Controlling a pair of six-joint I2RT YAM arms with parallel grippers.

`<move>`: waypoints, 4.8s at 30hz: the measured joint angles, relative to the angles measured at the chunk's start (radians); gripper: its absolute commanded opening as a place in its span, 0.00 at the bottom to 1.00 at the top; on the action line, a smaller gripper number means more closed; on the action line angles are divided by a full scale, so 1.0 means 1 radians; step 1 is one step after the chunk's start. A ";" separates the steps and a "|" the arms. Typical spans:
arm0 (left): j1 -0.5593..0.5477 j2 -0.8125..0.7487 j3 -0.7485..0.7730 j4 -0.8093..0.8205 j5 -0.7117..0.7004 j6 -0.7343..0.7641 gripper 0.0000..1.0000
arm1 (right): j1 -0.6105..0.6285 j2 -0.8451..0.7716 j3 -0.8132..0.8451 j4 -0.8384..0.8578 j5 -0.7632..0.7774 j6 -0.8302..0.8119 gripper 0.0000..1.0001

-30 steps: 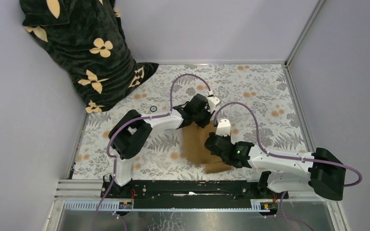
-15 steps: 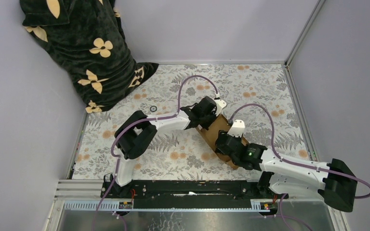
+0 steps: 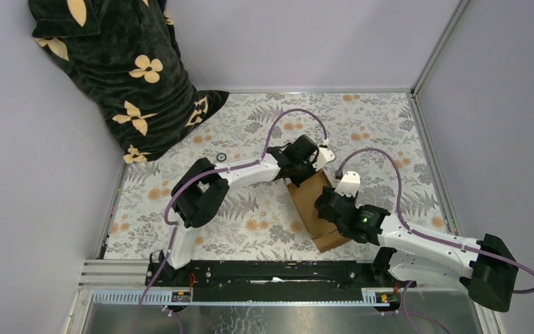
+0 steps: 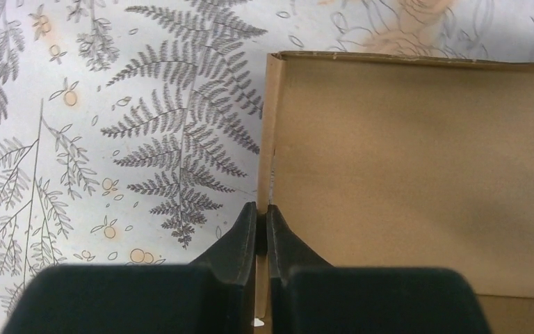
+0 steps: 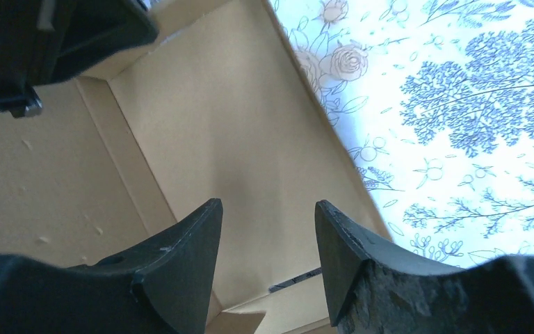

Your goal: Fold the paper box

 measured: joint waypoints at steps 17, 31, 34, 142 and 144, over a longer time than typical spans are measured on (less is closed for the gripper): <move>-0.056 0.000 0.013 -0.117 0.029 0.178 0.11 | -0.046 -0.217 0.116 -0.149 0.102 -0.055 0.61; -0.102 -0.039 -0.118 0.025 -0.093 0.180 0.13 | -0.106 -0.183 0.045 -0.092 0.034 -0.106 0.61; -0.106 -0.049 -0.143 0.055 -0.109 0.180 0.13 | -0.111 -0.177 0.045 -0.082 0.025 -0.113 0.61; -0.159 0.056 -0.073 0.142 -0.407 0.150 0.08 | -0.131 -0.179 0.011 -0.036 -0.055 -0.156 0.61; -0.162 0.056 -0.073 0.148 -0.428 0.151 0.08 | -0.131 -0.180 0.011 -0.036 -0.055 -0.156 0.61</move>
